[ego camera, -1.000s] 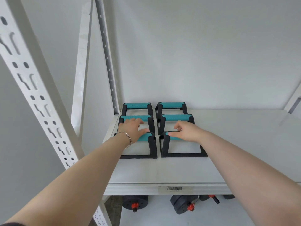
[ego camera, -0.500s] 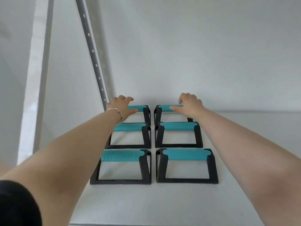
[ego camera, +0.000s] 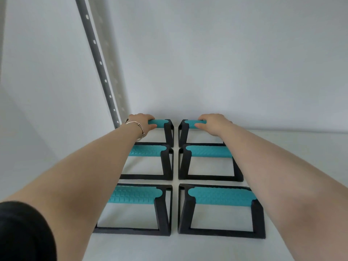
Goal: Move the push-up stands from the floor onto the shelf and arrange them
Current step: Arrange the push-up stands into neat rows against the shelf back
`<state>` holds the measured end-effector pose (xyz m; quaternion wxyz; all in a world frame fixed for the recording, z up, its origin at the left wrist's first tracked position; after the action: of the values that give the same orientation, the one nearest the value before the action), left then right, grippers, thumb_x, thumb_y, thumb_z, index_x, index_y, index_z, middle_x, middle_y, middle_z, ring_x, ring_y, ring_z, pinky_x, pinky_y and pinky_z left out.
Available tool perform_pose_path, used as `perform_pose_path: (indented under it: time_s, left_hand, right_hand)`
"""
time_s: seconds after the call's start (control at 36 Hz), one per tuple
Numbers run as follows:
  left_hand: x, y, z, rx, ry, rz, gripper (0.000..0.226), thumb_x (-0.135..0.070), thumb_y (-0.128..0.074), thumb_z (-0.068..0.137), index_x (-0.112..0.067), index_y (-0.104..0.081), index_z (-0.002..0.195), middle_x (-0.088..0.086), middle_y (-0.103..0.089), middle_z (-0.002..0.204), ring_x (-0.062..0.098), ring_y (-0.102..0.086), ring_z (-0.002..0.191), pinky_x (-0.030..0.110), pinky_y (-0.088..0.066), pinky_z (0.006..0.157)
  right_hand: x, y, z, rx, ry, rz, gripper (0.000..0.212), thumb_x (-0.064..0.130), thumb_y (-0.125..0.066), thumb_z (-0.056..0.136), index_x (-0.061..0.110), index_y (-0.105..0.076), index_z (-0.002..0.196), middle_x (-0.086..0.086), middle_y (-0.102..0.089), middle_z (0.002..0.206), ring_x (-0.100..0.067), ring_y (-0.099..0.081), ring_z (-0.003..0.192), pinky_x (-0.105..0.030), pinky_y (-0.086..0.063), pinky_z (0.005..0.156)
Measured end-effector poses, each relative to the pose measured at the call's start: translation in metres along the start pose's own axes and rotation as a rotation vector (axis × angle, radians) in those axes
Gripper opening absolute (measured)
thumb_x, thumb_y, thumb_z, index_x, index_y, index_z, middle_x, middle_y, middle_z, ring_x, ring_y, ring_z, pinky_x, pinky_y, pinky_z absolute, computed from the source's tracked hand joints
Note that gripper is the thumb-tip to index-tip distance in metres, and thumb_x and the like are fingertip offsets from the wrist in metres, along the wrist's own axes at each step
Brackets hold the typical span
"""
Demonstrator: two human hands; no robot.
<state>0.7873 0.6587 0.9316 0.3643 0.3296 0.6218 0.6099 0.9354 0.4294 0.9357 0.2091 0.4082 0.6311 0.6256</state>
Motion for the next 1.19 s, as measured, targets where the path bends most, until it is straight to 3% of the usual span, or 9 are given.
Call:
perform_pose_path:
  time_s: [0.25,1.19]
  left_hand:
    - [-0.0019,0.0029,0.0011,-0.007,-0.017,-0.026,0.033,-0.045,-0.044,0.097,-0.03,-0.057,0.122,0.003,-0.064,0.102,0.025,-0.058,0.092,0.04,-0.048,0.087]
    - [-0.0014,0.0037,-0.001,-0.007,-0.014,-0.051,0.035,-0.046,-0.044,0.096,-0.029,-0.056,0.125,0.002,-0.064,0.102,0.024,-0.058,0.09,0.043,-0.051,0.086]
  right_hand:
    - [0.0004,0.0013,0.0025,0.023,-0.017,-0.002,0.05,0.06,-0.044,0.094,0.038,-0.049,0.138,-0.002,-0.051,0.139,-0.03,-0.042,0.128,-0.054,-0.037,0.104]
    - [-0.0043,-0.0022,0.0046,0.015,0.028,0.057,0.049,0.059,-0.045,0.094,0.039,-0.049,0.138,-0.001,-0.052,0.14,-0.028,-0.043,0.128,-0.055,-0.035,0.106]
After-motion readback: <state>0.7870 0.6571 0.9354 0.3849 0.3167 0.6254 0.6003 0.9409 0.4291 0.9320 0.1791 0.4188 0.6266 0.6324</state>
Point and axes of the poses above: each hand's wrist, its own z-axis towards the middle knuckle, its own y-axis out of the back of the hand, x = y × z, the point moved 7 cm from there along z, towards the middle knuckle
